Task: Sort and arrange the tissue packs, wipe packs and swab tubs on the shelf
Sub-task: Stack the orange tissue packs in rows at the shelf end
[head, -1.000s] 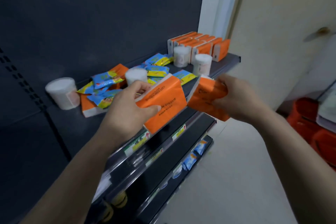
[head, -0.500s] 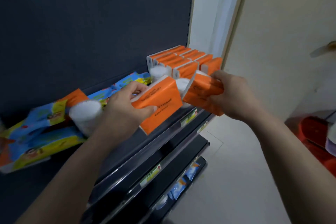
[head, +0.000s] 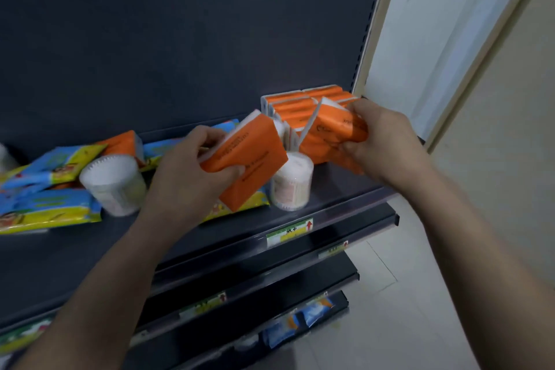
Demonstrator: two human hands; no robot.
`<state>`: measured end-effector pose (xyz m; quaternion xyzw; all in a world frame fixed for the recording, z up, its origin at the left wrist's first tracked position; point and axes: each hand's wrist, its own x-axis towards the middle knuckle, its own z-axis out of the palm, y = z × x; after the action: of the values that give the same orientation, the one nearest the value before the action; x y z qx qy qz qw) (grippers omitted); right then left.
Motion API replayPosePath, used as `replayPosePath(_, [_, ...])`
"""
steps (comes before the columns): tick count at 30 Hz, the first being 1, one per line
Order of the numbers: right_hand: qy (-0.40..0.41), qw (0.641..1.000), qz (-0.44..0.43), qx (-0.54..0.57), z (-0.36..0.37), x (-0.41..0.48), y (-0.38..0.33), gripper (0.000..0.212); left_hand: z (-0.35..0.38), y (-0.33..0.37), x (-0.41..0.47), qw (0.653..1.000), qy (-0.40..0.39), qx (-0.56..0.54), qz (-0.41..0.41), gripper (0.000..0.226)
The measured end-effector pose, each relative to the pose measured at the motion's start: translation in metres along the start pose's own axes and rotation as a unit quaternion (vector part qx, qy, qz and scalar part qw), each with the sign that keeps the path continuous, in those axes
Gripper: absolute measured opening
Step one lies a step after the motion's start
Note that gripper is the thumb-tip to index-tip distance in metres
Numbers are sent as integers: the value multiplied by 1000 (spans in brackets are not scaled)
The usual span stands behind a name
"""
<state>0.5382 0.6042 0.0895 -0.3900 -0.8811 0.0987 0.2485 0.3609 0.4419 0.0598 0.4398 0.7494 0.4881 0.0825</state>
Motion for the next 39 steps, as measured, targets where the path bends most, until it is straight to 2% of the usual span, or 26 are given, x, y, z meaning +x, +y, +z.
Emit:
replayPosePath(4, [-3, 1000, -27, 1, 13, 30, 7, 39, 2, -6, 19, 999, 29, 11, -12, 33])
replayPosePath(11, [-61, 996, -20, -60, 26, 71, 31, 44, 22, -19, 64, 1000, 15, 0, -21, 32])
replayPosePath(17, [-164, 982, -46, -85, 29, 89, 47, 25, 41, -22, 86, 1000, -4, 14, -27, 32])
replayPosePath(21, [-175, 981, -62, -61, 21, 97, 49, 22, 51, -23, 92, 999, 13, 24, -41, 34])
replayPosePath(28, [-278, 942, -136, -129, 41, 112, 53, 35, 62, -18, 85, 995, 51, 45, -67, 36])
replayPosePath(34, [-242, 921, -206, -224, 74, 105, 59, 41, 65, -20, 71, 988, 105, 60, -100, 36])
replayPosePath(37, [-219, 919, -224, -239, 83, 104, 60, 43, 63, -25, 65, 985, 121, 48, -112, 34])
replayPosePath(39, [-236, 915, -227, -235, 85, 106, 60, 47, 62, -27, 63, 985, 122, 43, -115, 34])
